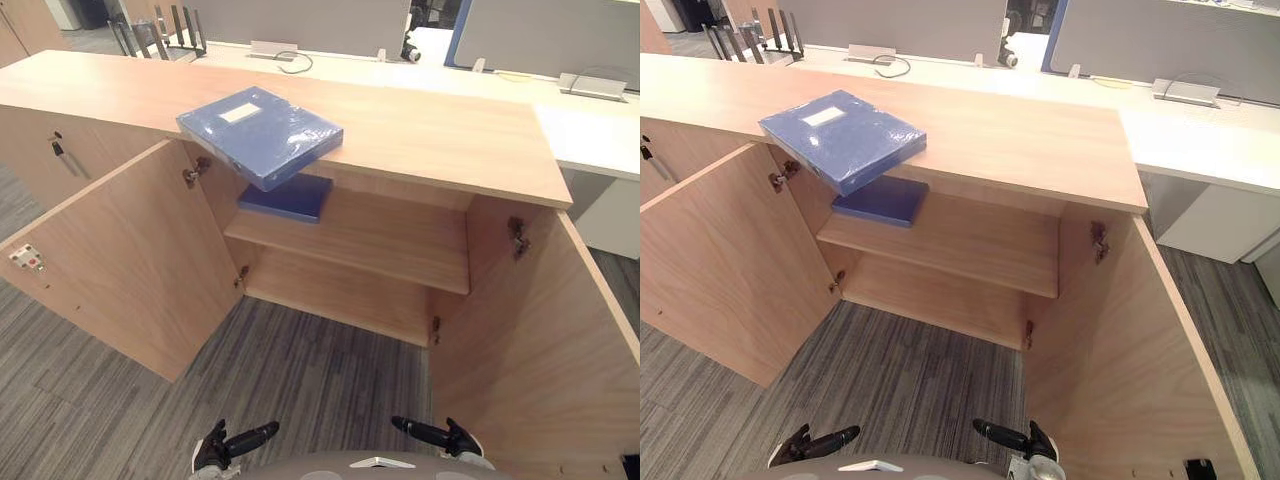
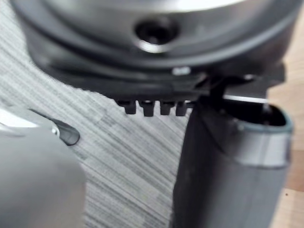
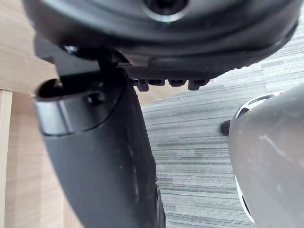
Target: Walk over to the cabinet, pick up the folder, carry it to the office cabinet, place the folder inside the office cabinet, then close the office cabinet door
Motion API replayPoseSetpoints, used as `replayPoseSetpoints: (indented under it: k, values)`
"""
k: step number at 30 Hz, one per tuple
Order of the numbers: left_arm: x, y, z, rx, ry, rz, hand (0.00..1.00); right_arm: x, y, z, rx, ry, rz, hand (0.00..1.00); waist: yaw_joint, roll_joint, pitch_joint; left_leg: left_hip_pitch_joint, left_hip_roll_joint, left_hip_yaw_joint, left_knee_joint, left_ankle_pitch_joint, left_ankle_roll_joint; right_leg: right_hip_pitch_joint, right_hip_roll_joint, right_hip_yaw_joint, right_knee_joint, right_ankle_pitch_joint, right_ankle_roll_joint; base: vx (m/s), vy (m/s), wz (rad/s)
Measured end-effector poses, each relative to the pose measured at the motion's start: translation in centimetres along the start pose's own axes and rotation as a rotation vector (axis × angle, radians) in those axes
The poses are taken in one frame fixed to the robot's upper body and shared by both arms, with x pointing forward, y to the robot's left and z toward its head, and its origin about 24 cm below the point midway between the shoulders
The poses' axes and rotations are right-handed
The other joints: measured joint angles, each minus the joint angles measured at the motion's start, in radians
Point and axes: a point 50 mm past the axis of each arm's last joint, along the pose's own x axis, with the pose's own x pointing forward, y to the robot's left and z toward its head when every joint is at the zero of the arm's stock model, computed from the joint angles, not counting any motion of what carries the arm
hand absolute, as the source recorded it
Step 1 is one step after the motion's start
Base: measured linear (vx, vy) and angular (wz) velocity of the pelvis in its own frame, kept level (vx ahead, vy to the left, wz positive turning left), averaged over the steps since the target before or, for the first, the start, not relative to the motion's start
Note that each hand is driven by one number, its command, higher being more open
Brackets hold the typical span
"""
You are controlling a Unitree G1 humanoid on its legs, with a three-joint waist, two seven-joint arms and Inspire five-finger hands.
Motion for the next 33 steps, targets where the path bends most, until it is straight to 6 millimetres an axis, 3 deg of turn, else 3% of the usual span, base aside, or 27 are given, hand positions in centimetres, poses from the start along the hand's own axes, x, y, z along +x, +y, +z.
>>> replayPoseSetpoints:
  k: [2, 3, 5, 6, 7, 8, 9, 10, 11, 12, 13, 15, 19, 21, 24, 30, 33]
  values:
    - [0.1, 0.2, 0.3, 0.017, -0.01, 0.001, 1.0, 0.0, 0.3, -0.2, 0.003, 0.008, 0.006, 1.0, 0.0, -0.013, 0.002, -0.007, -0.008, 0.0, 0.033, 0.0, 0.0, 0.018, -0.003, 0.0, -0.008, 0.0, 0.001, 0.08, 0.022, 0.13]
    - [0.2, 0.5, 0.8, 0.035, -0.022, 0.003, 1.0, -0.1, 0.6, -0.4, 0.006, 0.015, 0.013, 1.0, 0.0, -0.031, 0.002, -0.034, -0.019, 0.0, 0.1, -0.005, -0.008, 0.035, -0.01, 0.0, -0.02, 0.001, 0.002, 0.07, 0.019, 0.26]
    - [0.5, 0.1, 2.4, 0.058, -0.072, -0.007, 1.0, -0.1, 1.1, -0.4, 0.006, 0.013, 0.025, 1.0, 0.0, -0.049, 0.02, -0.129, -0.021, 0.01, 0.337, -0.029, -0.048, 0.084, -0.017, -0.003, -0.048, 0.003, 0.003, 0.05, 0.034, 0.28]
    - [0.5, 0.0, 2.7, 0.063, -0.085, -0.012, 1.0, -0.1, 1.2, -0.3, -0.001, 0.012, 0.029, 1.0, 0.002, -0.048, 0.024, -0.158, -0.016, 0.02, 0.415, -0.03, -0.049, 0.102, -0.017, -0.007, -0.058, 0.004, 0.002, 0.07, 0.086, 0.15]
    - [0.5, -0.5, 3.3, 0.062, -0.112, -0.024, 1.0, -0.1, 1.4, -0.3, -0.019, 0.008, 0.036, 1.0, 0.006, -0.047, 0.035, -0.232, -0.009, 0.049, 0.609, 0.004, -0.083, 0.149, -0.018, -0.016, -0.082, 0.004, 0.0, 0.07, 0.087, 0.03]
    - [0.5, -0.5, 3.5, 0.064, -0.121, -0.025, 1.0, -0.1, 1.4, -0.3, -0.02, 0.009, 0.036, 1.0, 0.008, -0.056, 0.04, -0.255, 0.006, 0.065, 0.662, -0.013, -0.067, 0.162, -0.021, -0.016, -0.088, 0.004, 0.0, 0.09, 0.117, -0.02]
    - [0.4, -1.2, 3.8, 0.089, -0.143, -0.043, 1.0, 0.0, 1.4, 0.1, -0.014, -0.003, 0.034, 1.0, 0.006, -0.044, 0.039, -0.285, 0.034, 0.099, 0.672, -0.078, -0.043, 0.174, -0.023, -0.012, -0.086, 0.004, 0.0, 0.04, 0.097, -0.07]
    - [0.3, -1.7, 4.0, 0.105, -0.157, -0.059, 1.0, 0.0, 1.1, 0.0, -0.013, -0.002, 0.028, 1.0, 0.005, -0.038, 0.042, -0.295, 0.045, 0.109, 0.649, -0.089, -0.036, 0.173, -0.025, -0.008, -0.086, 0.004, 0.0, 0.03, 0.172, -0.19]
    - [0.0, -2.8, 4.7, 0.144, -0.203, -0.103, 1.0, 0.0, 0.8, 0.3, -0.011, -0.015, 0.019, 1.0, 0.006, -0.022, 0.044, -0.316, 0.072, 0.11, 0.509, -0.053, 0.0, 0.171, -0.026, 0.006, -0.087, 0.005, 0.012, 0.01, 0.177, -0.19]
    - [-0.2, -3.2, 5.1, 0.154, -0.227, -0.118, 1.0, 0.1, 0.8, 0.6, -0.01, -0.022, 0.016, 1.0, 0.007, -0.014, 0.047, -0.318, 0.078, 0.107, 0.448, -0.033, 0.004, 0.171, -0.025, 0.01, -0.086, 0.003, 0.026, 0.07, 0.29, -0.24]
    - [-0.4, -3.7, 6.1, 0.163, -0.275, -0.135, 1.0, 0.0, 0.9, 0.6, -0.008, -0.025, 0.011, 1.0, 0.01, -0.013, 0.045, -0.285, 0.051, 0.102, 0.365, -0.045, -0.005, 0.155, -0.034, 0.033, -0.092, 0.007, 0.046, 0.07, 0.237, -0.03]
    - [-1.2, -4.0, 8.6, 0.18, -0.393, -0.151, 1.0, -0.1, 1.7, -0.1, 0.03, -0.001, 0.021, 1.0, 0.008, -0.066, 0.051, -0.273, -0.003, 0.114, 0.29, -0.013, 0.01, 0.119, -0.069, 0.066, -0.111, 0.019, 0.055, 0.03, 0.196, -0.02]
    - [-2.7, -4.3, 10.6, 0.177, -0.518, -0.174, 1.0, -0.1, 1.2, -0.3, 0.045, 0.003, 0.004, 1.0, 0.008, -0.058, 0.049, -0.24, -0.042, 0.148, 0.242, 0.006, 0.025, 0.116, -0.103, 0.124, -0.121, 0.031, 0.072, -0.02, 0.128, -0.16]
    - [-3.6, -3.9, 11.5, 0.189, -0.586, -0.178, 1.0, -0.2, 0.9, -0.5, 0.039, 0.009, -0.002, 1.0, 0.009, -0.059, 0.018, -0.213, -0.056, 0.182, 0.156, 0.048, 0.026, 0.084, -0.118, 0.152, -0.126, 0.04, 0.085, -0.02, 0.024, -0.36]
    - [-4.3, -4.5, 12.2, 0.199, -0.638, -0.202, 1.0, -0.2, 0.4, -0.8, 0.031, 0.014, -0.013, 1.0, 0.001, -0.037, -0.01, -0.2, -0.061, 0.202, 0.068, 0.092, 0.025, 0.046, -0.118, 0.179, -0.14, 0.052, 0.088, -0.01, -0.024, -0.24]
    - [-5.7, -6.9, 13.0, 0.164, -0.704, -0.286, 1.0, -0.2, 0.2, -0.9, 0.022, 0.022, -0.016, 1.0, -0.008, -0.03, -0.02, -0.14, -0.064, 0.218, -0.013, 0.113, 0.025, 0.074, -0.111, 0.197, -0.18, 0.069, 0.081, 0.04, -0.016, -0.13]
    - [-6.3, -7.0, 13.8, -0.028, -0.709, -0.314, 1.0, -0.2, 0.3, -1.1, -0.006, 0.029, -0.01, 1.0, -0.016, -0.037, -0.027, -0.12, -0.067, 0.222, -0.034, 0.114, 0.026, 0.089, -0.111, 0.197, -0.195, 0.075, 0.073, 0.07, 0.021, -0.05]
